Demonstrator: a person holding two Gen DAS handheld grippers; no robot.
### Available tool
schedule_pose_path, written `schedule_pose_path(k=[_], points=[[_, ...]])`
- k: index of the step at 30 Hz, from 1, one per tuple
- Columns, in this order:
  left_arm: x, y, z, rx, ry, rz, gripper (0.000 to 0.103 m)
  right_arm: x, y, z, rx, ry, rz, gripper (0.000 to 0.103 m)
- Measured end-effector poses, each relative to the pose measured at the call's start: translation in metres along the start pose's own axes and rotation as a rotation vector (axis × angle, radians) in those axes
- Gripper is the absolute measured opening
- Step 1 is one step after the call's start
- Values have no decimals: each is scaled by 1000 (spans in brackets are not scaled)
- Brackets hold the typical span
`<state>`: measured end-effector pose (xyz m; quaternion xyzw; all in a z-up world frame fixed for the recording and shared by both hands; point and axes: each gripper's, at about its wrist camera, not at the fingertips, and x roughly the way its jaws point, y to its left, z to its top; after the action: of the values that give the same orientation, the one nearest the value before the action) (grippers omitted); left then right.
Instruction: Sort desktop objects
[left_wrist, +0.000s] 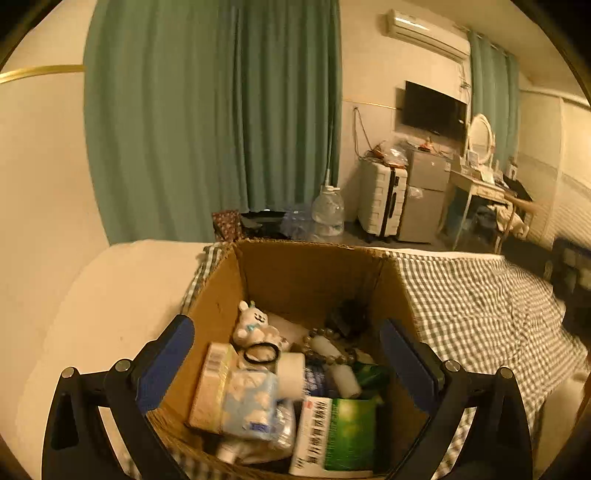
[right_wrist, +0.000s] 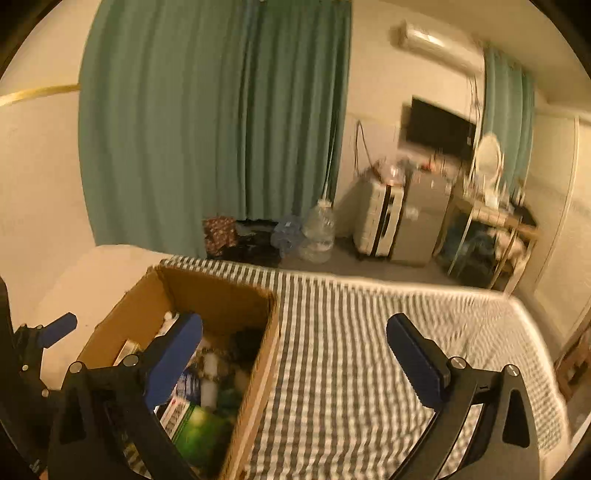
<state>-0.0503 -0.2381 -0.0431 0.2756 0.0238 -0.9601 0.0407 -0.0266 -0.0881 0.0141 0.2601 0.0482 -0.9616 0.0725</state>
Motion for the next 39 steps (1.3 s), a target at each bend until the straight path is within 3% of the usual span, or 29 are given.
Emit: schedule_pose_path(k=[3, 5, 7, 12, 15, 19, 23, 39], points=[[-10, 1, -10, -81, -1, -16, 103, 10, -23, -20, 59, 51, 26, 101], [-6, 2, -10, -106, 39, -35, 103, 13, -33, -32, 67, 75, 18, 101], [-1, 2, -6, -94, 76, -41, 103, 20, -36, -43, 55, 104, 3, 101], [-15, -6, -9, -47, 7, -37, 103, 18, -57, -56, 98, 123, -44, 101], [-11, -12, -11, -26, 30, -31, 103, 23, -71, -56, 175, 156, -74, 101], [-10, -14, -15, -36, 20, -43, 103, 21, -79, -59, 182, 135, -109, 101], [-3, -23, -19, 12, 44, 2, 103, 23, -81, -64, 159, 148, -129, 101], [-8, -23, -18, 2, 35, -30, 103, 14, -79, -70, 138, 158, -110, 101]])
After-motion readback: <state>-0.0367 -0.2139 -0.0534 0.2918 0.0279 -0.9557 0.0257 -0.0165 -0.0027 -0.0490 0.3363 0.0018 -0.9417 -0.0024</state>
